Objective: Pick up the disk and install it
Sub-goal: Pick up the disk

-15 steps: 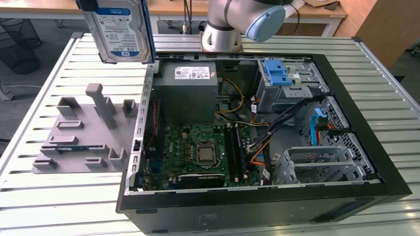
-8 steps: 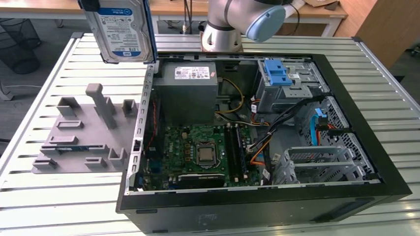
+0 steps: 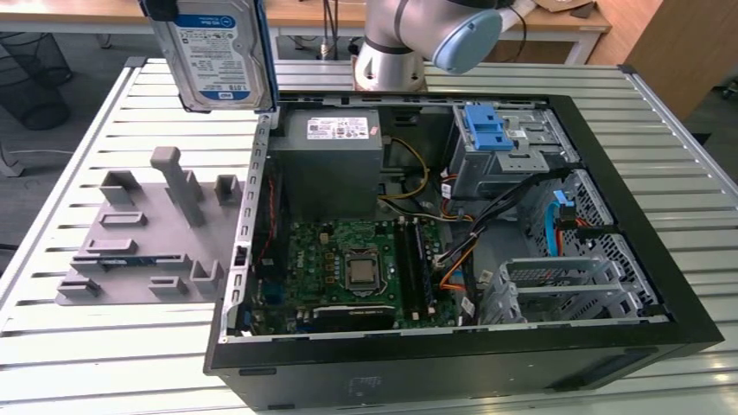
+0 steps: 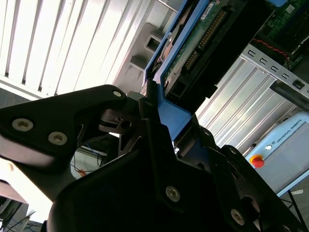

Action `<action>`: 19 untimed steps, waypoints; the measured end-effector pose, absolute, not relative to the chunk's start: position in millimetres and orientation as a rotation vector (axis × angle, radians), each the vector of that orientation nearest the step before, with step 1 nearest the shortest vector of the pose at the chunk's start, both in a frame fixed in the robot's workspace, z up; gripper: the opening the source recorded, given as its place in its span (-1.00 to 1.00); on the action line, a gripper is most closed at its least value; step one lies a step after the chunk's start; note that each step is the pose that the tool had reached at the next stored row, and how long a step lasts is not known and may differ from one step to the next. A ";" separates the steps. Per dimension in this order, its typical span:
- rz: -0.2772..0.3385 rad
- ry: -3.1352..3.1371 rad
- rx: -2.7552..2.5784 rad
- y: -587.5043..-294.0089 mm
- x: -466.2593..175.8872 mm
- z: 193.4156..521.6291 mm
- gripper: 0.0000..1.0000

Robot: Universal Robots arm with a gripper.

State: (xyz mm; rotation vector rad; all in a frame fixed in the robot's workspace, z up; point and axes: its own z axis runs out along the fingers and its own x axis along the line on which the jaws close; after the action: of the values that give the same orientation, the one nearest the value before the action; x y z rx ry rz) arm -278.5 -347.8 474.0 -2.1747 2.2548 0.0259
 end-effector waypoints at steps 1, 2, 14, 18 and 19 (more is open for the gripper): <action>0.026 2.255 -2.175 -347.8 -278.5 474.0 -0.27; 0.026 2.255 -2.175 -347.8 -278.5 474.0 -0.27; 0.026 2.255 -2.175 -353.3 -278.5 474.1 -0.27; 0.026 2.255 -2.175 -353.6 -278.5 474.1 -0.27; 0.026 2.255 -2.175 -353.6 -278.5 474.1 -0.27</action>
State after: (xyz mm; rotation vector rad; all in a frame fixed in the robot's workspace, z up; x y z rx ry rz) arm -278.5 -353.6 474.1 -2.1747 2.2549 0.0259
